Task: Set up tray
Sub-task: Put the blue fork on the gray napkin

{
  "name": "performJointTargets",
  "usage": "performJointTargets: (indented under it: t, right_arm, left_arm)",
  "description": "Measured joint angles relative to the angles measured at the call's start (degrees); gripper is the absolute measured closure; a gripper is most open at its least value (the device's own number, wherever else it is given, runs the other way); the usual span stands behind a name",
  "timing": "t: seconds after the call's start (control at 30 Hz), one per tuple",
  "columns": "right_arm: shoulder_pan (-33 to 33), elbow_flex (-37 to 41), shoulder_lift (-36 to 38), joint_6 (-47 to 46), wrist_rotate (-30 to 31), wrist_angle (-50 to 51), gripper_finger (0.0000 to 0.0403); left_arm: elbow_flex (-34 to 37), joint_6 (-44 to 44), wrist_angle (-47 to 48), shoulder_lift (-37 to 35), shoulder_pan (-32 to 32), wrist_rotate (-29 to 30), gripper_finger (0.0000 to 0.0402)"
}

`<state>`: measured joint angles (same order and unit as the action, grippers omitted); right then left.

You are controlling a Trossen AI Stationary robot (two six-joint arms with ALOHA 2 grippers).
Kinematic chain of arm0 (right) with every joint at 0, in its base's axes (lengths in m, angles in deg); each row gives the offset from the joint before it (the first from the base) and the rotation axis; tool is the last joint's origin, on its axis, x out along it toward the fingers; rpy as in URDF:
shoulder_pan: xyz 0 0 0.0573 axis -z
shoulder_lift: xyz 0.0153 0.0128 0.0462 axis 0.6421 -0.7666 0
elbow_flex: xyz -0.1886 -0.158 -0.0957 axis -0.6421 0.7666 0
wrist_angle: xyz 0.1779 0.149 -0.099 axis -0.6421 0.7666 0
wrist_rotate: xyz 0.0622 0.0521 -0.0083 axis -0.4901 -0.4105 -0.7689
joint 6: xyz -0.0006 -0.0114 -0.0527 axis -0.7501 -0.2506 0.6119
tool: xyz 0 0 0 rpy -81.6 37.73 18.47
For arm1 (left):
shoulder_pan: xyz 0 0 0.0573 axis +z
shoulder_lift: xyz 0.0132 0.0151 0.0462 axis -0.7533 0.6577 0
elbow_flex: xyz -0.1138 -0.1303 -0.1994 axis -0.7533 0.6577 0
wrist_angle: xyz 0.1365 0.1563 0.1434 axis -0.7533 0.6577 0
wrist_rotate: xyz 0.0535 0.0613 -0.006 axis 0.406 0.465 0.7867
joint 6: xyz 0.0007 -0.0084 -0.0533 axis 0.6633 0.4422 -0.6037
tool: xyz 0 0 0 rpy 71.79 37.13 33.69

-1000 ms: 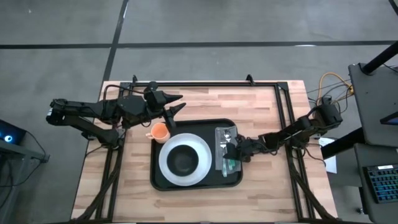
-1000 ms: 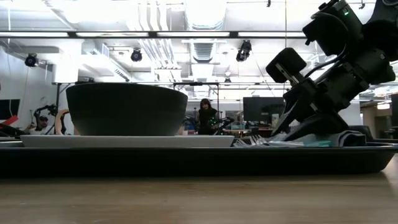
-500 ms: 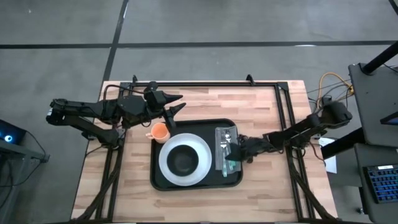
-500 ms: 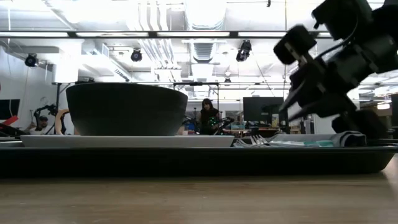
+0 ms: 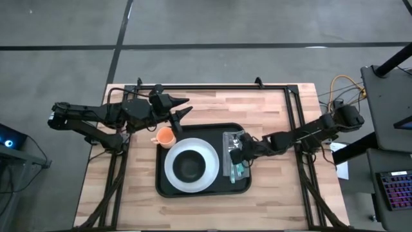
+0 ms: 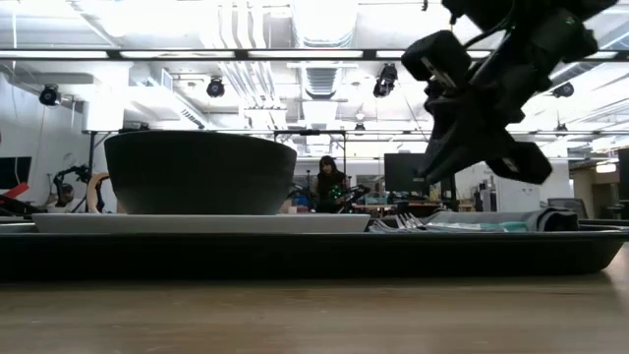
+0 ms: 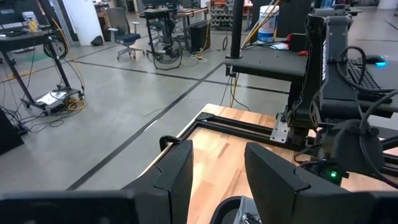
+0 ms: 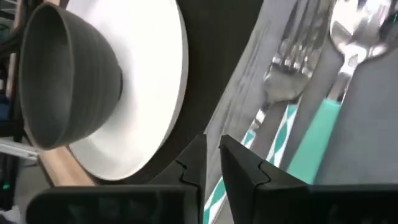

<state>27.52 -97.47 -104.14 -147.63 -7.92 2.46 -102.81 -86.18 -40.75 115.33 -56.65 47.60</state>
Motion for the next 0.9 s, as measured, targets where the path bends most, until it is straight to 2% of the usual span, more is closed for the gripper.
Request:
performJointTargets:
  t: [0.27, 0.7, 0.9]
  right_arm:
    - [0.05, -1.45, -2.34, 0.41, 0.08, 0.28, 0.0393]
    - [0.34, -1.28, -2.99, 1.03, 1.57, 2.88, 0.0394]
    - [0.36, -1.28, -5.71, 1.18, 0.95, 2.30, 0.0395]
  left_arm:
    - [0.00, 0.00, 0.00, 0.02, 0.00, 0.00, 0.0275]
    - [0.14, 0.00, 0.24, 0.04, 0.00, 0.00, 0.0275]
    - [0.13, 0.00, 0.22, 0.04, 0.00, 0.00, 0.0275]
